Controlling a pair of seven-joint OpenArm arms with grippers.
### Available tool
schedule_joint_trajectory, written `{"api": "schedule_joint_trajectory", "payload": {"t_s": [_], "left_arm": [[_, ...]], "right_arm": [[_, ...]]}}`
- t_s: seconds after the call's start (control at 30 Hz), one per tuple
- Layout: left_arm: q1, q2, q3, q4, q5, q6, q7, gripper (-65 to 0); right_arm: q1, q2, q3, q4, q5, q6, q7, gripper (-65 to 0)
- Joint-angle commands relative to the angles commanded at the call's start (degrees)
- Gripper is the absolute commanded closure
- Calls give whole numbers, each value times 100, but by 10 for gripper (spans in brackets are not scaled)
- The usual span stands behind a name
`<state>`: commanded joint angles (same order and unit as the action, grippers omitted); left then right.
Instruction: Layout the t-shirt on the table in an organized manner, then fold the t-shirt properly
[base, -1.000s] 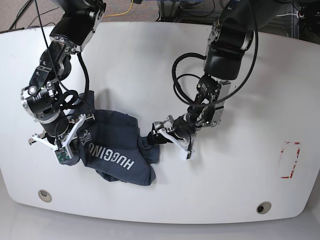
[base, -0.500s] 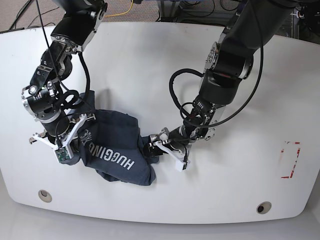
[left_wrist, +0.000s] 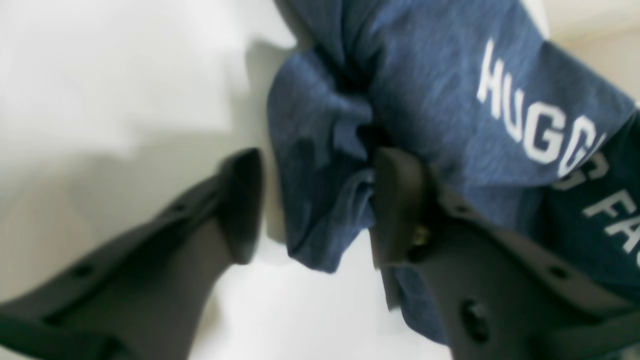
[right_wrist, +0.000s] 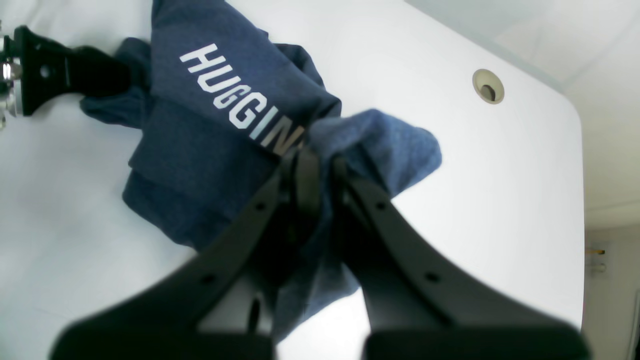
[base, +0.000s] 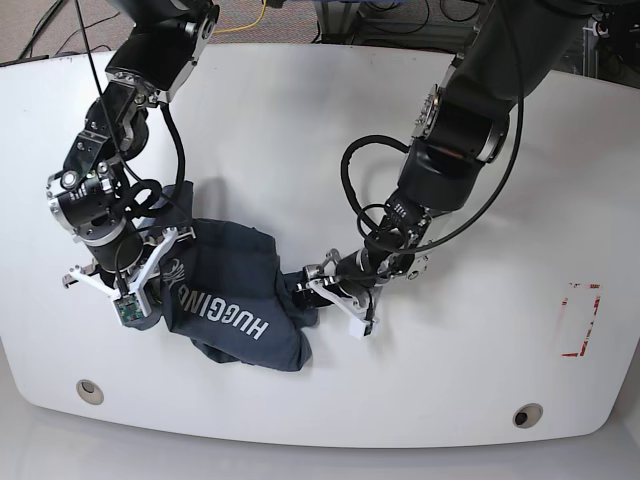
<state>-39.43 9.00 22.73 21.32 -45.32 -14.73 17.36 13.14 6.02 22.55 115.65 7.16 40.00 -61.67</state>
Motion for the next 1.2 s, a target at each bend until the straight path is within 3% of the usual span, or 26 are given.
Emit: {"api": "schedule_joint_trajectory", "payload": {"t_s": [0.17, 0.4, 0.67, 0.77, 0.93, 1.2], "left_arm": [[0, 0, 519, 0, -536, 0, 0, -287], [26, 0, 879, 0, -791, 0, -44, -442], [18, 0, 897, -44, -791, 9, -229, -406], [9, 0, 905, -44, -791, 9, -229, -331], [0, 0, 905, -26, -791, 26, -246, -28], [-9, 0, 879, 0, -791, 18, -360, -18]], "right_arm": [[0, 0, 0, 0, 0, 0, 0, 0], [0, 0, 0, 9, 0, 0, 0, 0], [-9, 0, 9, 9, 0, 0, 0, 0], [-9, 0, 9, 9, 0, 0, 0, 0], [-9, 0, 9, 9, 0, 0, 0, 0], [0, 0, 9, 9, 0, 0, 0, 0]]}}
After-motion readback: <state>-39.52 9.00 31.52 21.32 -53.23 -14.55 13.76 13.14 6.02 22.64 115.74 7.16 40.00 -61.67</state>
